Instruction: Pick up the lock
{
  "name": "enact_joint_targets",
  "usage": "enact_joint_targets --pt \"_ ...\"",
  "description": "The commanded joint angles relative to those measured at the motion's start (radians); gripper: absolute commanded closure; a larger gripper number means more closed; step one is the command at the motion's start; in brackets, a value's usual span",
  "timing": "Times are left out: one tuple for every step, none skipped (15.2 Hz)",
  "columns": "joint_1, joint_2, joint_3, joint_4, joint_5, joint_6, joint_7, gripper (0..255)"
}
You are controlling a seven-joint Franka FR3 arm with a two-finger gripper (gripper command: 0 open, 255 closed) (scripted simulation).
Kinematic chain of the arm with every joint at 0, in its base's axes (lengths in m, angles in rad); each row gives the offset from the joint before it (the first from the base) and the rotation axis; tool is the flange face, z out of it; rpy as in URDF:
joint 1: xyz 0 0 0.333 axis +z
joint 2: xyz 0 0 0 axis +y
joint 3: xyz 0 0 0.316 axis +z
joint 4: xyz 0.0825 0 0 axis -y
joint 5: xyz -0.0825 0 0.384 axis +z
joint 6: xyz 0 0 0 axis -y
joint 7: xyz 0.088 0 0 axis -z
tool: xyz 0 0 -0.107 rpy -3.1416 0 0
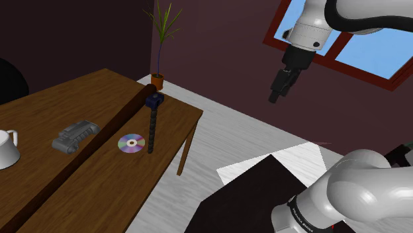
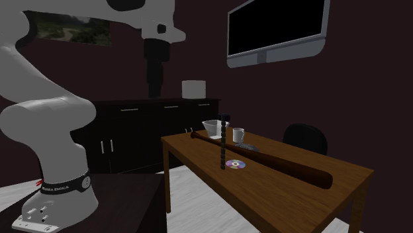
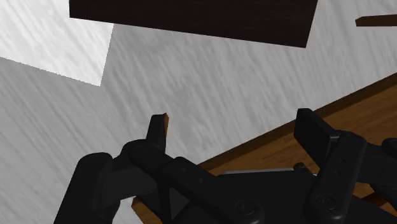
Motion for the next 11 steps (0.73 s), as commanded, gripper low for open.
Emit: enact_joint_targets --pt "0.000 0.000 0.000 0.000 0.000 0.000 0.000 0" --pt "0.009 0.031 0.011 0.012 0.008 0.022 0.003 0" --pt "0.017 0.062 0.022 0.024 0.015 0.043 0.005 0" --pt "0.025 0.094 0.033 0.038 0.021 0.063 0.007 0" --pt "0.033 0.125 0.044 0.053 0.027 0.083 0.010 0" --pt "0.041 0.157 0.055 0.068 0.032 0.102 0.012 0" --pt "0.048 0.189 0.066 0.085 0.036 0.120 0.014 0" --pt "0.055 0.221 0.077 0.103 0.040 0.137 0.017 0" --pt "0.062 0.253 0.088 0.121 0.043 0.153 0.019 0" --pt "0.069 0.286 0.099 0.141 0.045 0.169 0.022 0" --pt "0.075 0.318 0.110 0.161 0.047 0.183 0.025 0"
